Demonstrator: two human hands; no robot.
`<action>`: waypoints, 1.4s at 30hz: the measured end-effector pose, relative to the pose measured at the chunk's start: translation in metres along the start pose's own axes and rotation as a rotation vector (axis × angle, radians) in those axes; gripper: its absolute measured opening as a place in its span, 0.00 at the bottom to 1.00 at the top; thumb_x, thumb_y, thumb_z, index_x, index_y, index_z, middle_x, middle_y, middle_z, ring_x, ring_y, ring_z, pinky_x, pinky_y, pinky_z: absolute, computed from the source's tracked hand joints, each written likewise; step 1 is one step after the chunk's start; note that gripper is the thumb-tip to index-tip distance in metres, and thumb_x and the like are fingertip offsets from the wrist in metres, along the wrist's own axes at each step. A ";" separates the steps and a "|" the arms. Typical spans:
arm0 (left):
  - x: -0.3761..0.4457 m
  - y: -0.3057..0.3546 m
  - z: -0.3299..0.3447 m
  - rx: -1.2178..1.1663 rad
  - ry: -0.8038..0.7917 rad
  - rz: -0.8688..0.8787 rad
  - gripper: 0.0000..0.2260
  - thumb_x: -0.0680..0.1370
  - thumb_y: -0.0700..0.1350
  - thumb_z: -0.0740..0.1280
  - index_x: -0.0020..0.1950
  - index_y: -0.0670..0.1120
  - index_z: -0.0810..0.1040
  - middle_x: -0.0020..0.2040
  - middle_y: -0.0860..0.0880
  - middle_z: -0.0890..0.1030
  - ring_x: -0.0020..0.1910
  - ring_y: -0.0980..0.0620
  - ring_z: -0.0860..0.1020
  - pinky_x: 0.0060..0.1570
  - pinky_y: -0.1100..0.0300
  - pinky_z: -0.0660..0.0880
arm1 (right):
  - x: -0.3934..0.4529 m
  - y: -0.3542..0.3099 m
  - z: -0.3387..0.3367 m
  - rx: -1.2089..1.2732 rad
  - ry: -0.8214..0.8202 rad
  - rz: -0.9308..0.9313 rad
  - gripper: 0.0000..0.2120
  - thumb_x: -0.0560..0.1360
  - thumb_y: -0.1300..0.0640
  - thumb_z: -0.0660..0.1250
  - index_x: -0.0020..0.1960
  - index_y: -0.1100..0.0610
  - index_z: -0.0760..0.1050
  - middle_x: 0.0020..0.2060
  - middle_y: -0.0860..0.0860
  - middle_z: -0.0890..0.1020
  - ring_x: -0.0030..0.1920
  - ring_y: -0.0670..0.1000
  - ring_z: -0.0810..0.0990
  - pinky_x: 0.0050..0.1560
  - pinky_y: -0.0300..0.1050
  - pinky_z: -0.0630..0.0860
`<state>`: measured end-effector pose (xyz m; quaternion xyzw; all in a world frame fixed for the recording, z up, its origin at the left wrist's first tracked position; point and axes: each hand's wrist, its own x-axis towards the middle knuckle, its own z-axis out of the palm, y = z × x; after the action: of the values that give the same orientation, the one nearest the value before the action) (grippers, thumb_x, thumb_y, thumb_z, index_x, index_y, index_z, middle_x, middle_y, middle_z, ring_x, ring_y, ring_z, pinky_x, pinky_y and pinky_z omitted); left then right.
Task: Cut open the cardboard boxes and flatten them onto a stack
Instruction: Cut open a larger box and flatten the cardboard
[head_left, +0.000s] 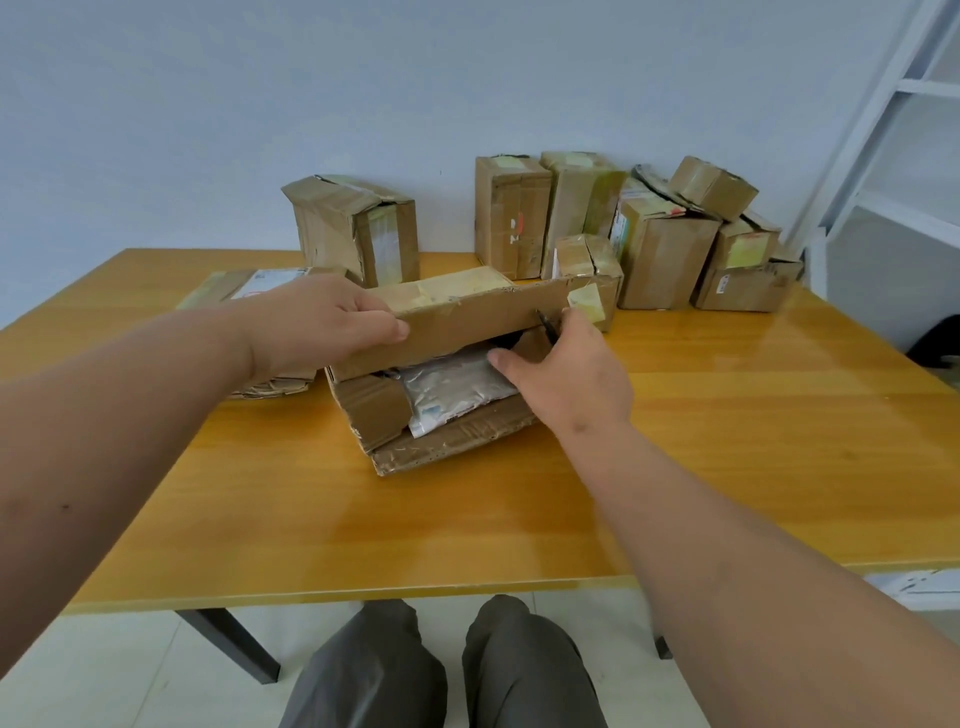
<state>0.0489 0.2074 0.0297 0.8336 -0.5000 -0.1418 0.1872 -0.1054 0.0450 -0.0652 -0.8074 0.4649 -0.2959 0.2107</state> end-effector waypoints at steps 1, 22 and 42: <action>0.000 -0.001 0.000 0.004 0.012 -0.001 0.21 0.81 0.54 0.60 0.52 0.35 0.79 0.41 0.44 0.71 0.38 0.51 0.67 0.34 0.64 0.62 | 0.001 -0.002 0.002 0.003 0.015 0.009 0.30 0.66 0.30 0.70 0.56 0.50 0.68 0.47 0.47 0.77 0.44 0.53 0.78 0.39 0.48 0.76; 0.016 -0.036 0.030 -0.501 0.571 -0.289 0.31 0.75 0.63 0.68 0.68 0.46 0.62 0.56 0.47 0.75 0.50 0.43 0.78 0.51 0.44 0.77 | -0.007 -0.010 -0.039 0.302 -0.165 -0.085 0.18 0.78 0.65 0.58 0.63 0.53 0.77 0.41 0.50 0.79 0.37 0.51 0.74 0.39 0.48 0.73; 0.042 -0.046 0.029 -0.312 0.599 -0.410 0.39 0.69 0.47 0.77 0.69 0.51 0.54 0.63 0.42 0.70 0.55 0.39 0.75 0.43 0.50 0.72 | -0.009 -0.013 -0.051 0.312 -0.215 -0.126 0.24 0.76 0.66 0.61 0.69 0.50 0.75 0.54 0.47 0.81 0.45 0.48 0.78 0.40 0.44 0.77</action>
<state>0.0920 0.1852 -0.0196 0.8822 -0.2187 -0.0009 0.4171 -0.1357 0.0560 -0.0221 -0.8193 0.3366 -0.2892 0.3629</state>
